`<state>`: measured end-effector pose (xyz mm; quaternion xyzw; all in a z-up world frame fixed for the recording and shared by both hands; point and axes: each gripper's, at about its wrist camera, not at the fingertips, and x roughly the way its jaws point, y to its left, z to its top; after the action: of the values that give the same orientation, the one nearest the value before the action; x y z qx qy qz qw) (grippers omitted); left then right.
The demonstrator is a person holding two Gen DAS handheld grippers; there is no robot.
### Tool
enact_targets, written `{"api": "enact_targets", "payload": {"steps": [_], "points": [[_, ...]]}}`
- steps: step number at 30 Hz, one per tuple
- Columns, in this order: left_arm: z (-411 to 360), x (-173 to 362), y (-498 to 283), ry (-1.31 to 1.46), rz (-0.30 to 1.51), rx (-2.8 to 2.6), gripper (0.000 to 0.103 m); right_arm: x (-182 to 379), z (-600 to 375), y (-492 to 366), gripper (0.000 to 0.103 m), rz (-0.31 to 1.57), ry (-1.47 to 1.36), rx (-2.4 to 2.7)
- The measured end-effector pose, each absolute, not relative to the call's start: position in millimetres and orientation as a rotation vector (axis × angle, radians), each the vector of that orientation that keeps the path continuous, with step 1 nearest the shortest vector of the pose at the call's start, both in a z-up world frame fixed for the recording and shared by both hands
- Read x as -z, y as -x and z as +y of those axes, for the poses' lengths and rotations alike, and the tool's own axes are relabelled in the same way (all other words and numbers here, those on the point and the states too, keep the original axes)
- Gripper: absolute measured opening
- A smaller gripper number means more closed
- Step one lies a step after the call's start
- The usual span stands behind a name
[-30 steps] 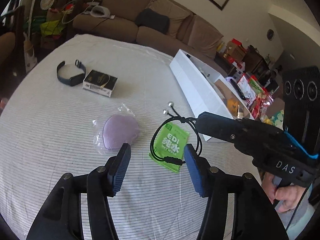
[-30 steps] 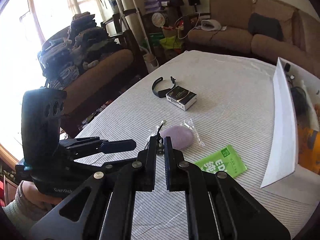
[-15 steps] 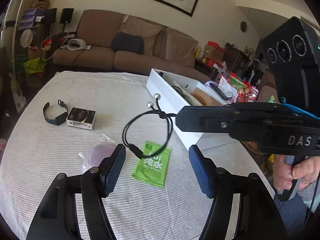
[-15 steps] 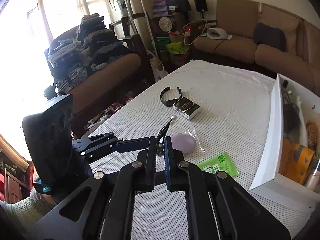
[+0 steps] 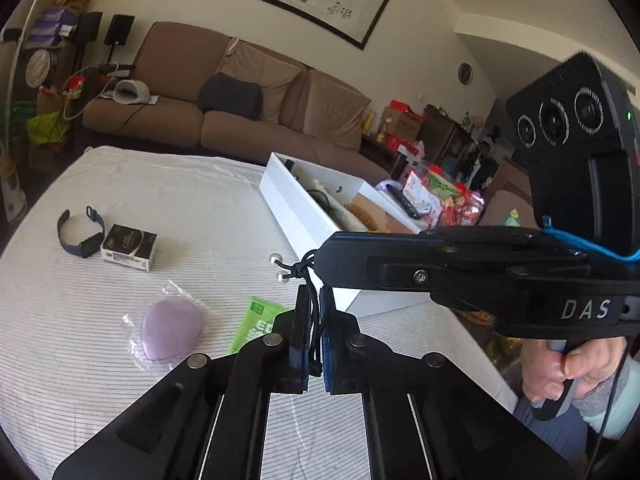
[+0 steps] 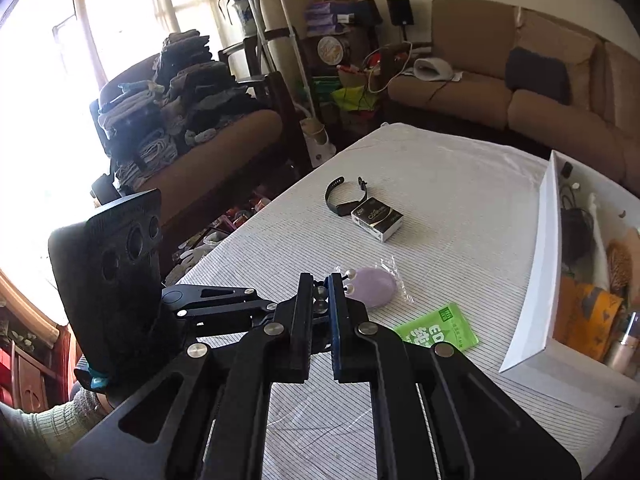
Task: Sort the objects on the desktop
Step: 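Lift the black cable off the table with the left gripper, then carry the black cable over the white box with the left gripper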
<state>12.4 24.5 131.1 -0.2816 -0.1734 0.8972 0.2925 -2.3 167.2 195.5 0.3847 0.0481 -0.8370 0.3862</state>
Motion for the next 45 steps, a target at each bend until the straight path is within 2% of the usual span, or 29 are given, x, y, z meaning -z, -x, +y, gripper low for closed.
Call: {"api": "enact_targets", "payload": {"steps": [3,5,9,10,14,19,31,33,35,36,39,45], "points": [[3.3,-128.4,-8.3,0.714,-0.659,-2.293,0.002,-199.1,183.8,5.3,0.009,0.041,-0.957,2.169],[-10.0,-125.4,-6.2,0.692,-0.753,-2.259,0.002,-200.4,196.9,8.8,0.016,-0.017,-0.956,2.183],[-26.5,-119.4,-1.8,0.666,-0.893,-2.176,0.001,-192.9,210.3,12.2,0.021,-0.056,-0.980,2.188],[-28.6,-119.1,-1.4,0.659,-0.916,-2.161,0.001,-189.5,210.4,12.1,0.026,-0.062,-0.986,2.169],[-30.0,-122.2,-1.0,0.650,-0.922,-2.158,0.001,-174.7,200.3,4.6,0.035,-0.058,-0.982,2.107],[-28.3,-125.0,-0.3,0.640,-0.938,-2.121,0.001,-156.7,184.9,2.1,0.036,-0.101,-0.998,2.062],[-19.2,-127.4,0.5,0.645,-0.936,-2.045,0.002,-111.8,184.2,25.1,0.036,-0.535,-1.050,1.772],[-19.3,-130.6,-1.3,0.641,-0.921,-2.053,0.002,-102.5,182.3,27.9,0.030,-0.619,-1.051,1.729],[-21.3,-131.1,-2.0,0.639,-0.926,-2.047,0.002,-97.4,180.5,29.2,0.009,-0.642,-1.059,1.730],[-21.9,-131.0,-1.9,0.641,-0.926,-2.045,0.002,-96.6,180.1,29.6,0.006,-0.637,-1.059,1.748],[-22.7,-131.2,-2.1,0.654,-0.912,-2.061,0.002,-105.3,185.7,29.2,0.006,-0.574,-1.036,1.880],[-3.8,-133.7,0.1,0.722,-0.818,-2.072,0.002,-158.0,203.3,17.9,0.004,-0.233,-0.918,2.239]]}}
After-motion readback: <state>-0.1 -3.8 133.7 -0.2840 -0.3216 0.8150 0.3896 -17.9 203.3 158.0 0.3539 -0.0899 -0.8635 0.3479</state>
